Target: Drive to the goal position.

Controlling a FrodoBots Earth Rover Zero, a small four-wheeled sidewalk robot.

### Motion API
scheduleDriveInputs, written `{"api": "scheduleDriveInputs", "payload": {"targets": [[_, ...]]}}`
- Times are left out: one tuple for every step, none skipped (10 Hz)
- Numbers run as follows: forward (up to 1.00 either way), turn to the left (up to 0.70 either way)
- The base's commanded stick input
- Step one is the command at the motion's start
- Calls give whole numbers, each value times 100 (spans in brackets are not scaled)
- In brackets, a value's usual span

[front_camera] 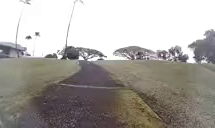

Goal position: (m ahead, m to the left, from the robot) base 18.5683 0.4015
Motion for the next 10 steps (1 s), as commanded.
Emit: {"api": "scheduleDriveInputs", "payload": {"targets": [[70, 0], [70, 0], [70, 0], [70, 4], [70, 30], [70, 35], [70, 35], [70, 35], [70, 35], [70, 35]]}}
